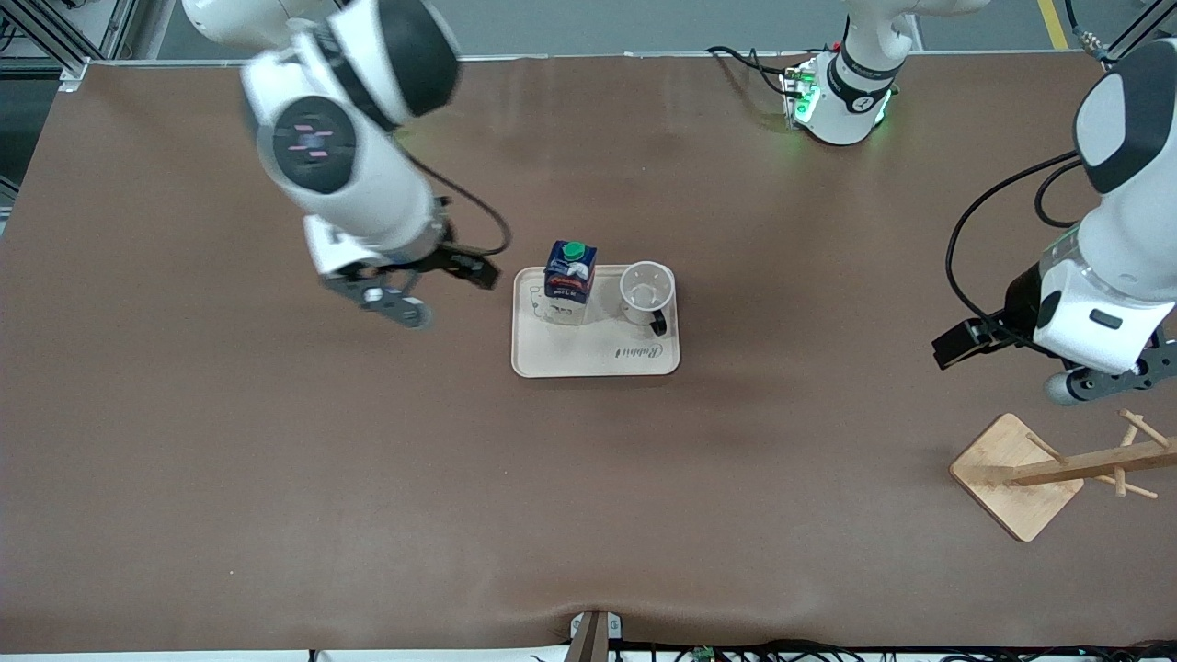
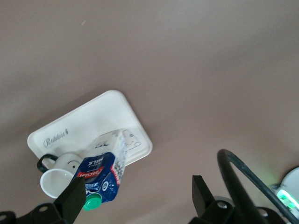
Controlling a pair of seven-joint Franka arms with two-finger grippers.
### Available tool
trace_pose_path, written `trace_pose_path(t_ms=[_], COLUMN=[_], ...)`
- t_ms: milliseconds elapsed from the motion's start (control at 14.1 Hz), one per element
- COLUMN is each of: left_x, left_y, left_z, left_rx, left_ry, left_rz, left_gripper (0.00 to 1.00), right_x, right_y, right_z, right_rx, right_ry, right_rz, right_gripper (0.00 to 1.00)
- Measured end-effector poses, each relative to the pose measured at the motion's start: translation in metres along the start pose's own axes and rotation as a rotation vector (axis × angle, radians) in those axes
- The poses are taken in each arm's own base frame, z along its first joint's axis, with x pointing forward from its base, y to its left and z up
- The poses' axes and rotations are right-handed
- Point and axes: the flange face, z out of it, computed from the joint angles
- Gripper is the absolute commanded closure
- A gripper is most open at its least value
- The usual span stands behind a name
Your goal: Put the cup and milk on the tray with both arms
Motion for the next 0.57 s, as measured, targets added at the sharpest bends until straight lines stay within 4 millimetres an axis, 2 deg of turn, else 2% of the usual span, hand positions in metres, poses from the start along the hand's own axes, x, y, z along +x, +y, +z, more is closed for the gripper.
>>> trace_pose_path(t_ms=[142, 285, 427, 569], left_x=[-0.002, -0.009, -0.022, -0.029], left_y=[-0.018, -0.031, -0.030, -0.026], left_z=[-0.007, -0.014, -0.024, -0.030], left_rx=[0.011, 0.027, 0.036, 0.034], left_ry=[-0.025, -0.064, -0.101, -0.109], left_rz=[0.001, 0.000, 0.047, 0.109], left_gripper=[0.00, 0.00, 0.00, 0.00], right_x=[0.031, 0.065, 0.089, 0.109], right_y=[0.041, 0.096, 0.144, 0.182], right_z=[-0.039, -0.068, -0.082, -0.081], right_rx=[0.039, 0.041, -0.008, -0.014], right_ry=[0.026, 0.062, 0.106, 0.122], right_rz=[-0.007, -0.054, -0.099, -0.172], right_gripper=[0.00, 0.00, 0.00, 0.00])
